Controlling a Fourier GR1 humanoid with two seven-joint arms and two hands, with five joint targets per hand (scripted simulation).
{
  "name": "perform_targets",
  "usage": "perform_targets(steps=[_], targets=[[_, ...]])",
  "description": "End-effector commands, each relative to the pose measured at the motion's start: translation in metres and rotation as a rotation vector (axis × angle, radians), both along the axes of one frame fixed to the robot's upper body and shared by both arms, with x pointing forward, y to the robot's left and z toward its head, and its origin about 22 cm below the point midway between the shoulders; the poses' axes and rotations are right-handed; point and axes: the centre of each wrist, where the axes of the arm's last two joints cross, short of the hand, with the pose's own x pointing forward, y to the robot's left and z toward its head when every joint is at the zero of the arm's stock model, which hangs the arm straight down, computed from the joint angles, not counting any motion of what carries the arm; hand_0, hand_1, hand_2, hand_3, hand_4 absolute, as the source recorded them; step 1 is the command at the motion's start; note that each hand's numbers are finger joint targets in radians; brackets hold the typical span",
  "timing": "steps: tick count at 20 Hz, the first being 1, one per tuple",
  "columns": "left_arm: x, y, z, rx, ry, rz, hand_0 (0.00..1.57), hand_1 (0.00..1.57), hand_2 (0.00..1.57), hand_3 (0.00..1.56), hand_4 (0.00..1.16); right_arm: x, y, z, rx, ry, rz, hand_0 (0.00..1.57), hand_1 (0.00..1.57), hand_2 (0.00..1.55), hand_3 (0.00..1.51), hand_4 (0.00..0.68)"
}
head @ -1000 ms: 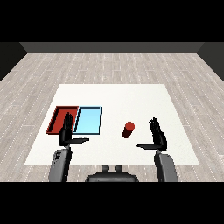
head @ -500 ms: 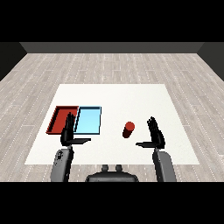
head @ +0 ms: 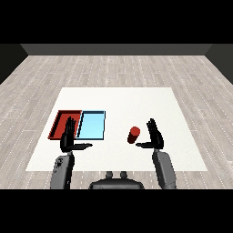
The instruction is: Pick the red can and put it in the red box
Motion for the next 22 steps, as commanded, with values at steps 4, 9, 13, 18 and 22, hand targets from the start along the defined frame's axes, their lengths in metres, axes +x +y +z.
perform_targets(steps=[4, 9, 13, 18, 22], targets=[[-0.006, -0.002, -0.006, -0.012, -0.002, -0.01, 0.0, 0.0, 0.0, 0.0, 0.0, 0.009, 0.018, -0.014, 0.046, 0.01, 0.007, 0.0, 0.0, 0.0, 0.0, 0.0], [0.001, 0.015, -0.011, -0.017, 0.001, 0.0, 0.0, 0.0, 0.0, 0.0, 0.0, 0.023, 0.015, -0.018, 0.061, 0.033, 0.009, 0.0, 0.0, 0.0, 0.0, 0.0], [0.001, 0.013, 0.009, -0.004, -0.011, 0.0, 0.0, 0.0, 0.0, 0.0, 0.0, 0.005, 0.04, -0.025, 0.087, 0.03, 0.017, 0.0, 0.0, 0.0, 0.0, 0.0], [-0.021, 0.01, -0.005, -0.031, -0.019, 0.003, 0.0, 0.0, 0.0, 0.0, 0.0, 0.02, 0.033, -0.02, 0.087, 0.044, 0.009, 0.0, 0.0, 0.0, 0.0, 0.0], [0.005, -0.003, -0.008, -0.016, -0.006, -0.005, 0.0, 0.0, 0.0, 0.0, 0.0, 0.034, 0.031, -0.047, 0.09, 0.046, -0.011, 0.0, 0.0, 0.0, 0.0, 0.0]])
